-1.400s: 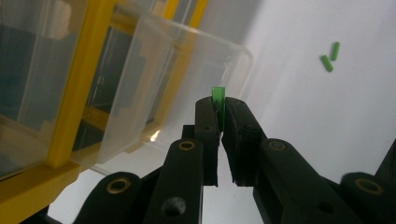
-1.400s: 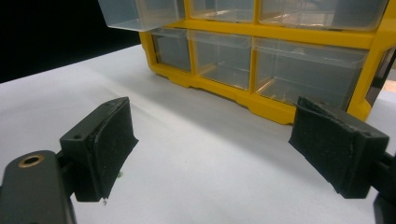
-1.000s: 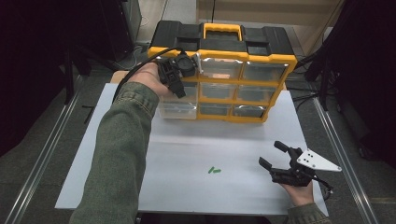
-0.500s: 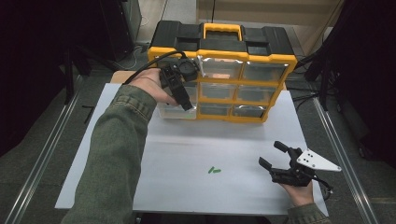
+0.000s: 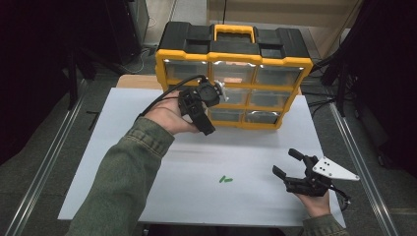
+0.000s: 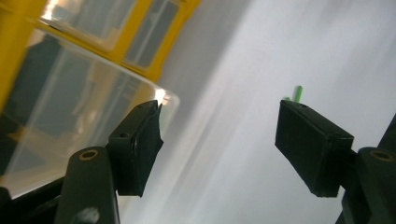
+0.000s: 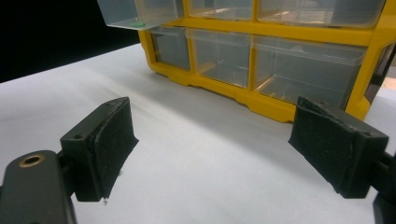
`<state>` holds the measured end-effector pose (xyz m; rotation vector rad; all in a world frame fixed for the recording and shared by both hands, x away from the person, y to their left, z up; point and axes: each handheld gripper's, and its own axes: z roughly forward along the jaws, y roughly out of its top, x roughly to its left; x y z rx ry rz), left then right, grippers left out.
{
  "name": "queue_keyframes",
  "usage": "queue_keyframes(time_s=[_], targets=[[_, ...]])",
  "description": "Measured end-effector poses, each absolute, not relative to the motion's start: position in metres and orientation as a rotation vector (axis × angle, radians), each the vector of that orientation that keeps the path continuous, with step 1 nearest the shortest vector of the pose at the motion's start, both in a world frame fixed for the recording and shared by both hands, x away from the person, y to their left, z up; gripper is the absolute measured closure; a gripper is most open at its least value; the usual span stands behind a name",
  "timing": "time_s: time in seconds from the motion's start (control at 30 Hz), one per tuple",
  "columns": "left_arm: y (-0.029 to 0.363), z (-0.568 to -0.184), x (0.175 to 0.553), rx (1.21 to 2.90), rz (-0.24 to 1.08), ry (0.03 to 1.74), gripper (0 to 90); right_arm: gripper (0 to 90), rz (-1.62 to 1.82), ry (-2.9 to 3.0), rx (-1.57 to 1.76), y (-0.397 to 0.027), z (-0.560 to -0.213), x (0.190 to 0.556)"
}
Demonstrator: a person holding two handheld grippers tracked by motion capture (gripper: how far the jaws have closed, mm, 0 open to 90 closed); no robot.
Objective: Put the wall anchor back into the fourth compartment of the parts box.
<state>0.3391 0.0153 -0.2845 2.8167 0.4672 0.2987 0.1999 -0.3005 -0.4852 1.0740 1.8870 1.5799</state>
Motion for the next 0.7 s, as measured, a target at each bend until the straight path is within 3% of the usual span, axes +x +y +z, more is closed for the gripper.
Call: queue_keyframes(time_s=[0.7], targets=[[-0.001, -0.360, 0.304, 2.852, 0.331, 0.440, 31.7, 14.3, 1.566, 1.900, 1.074, -0.299, -0.486, 0.201]])
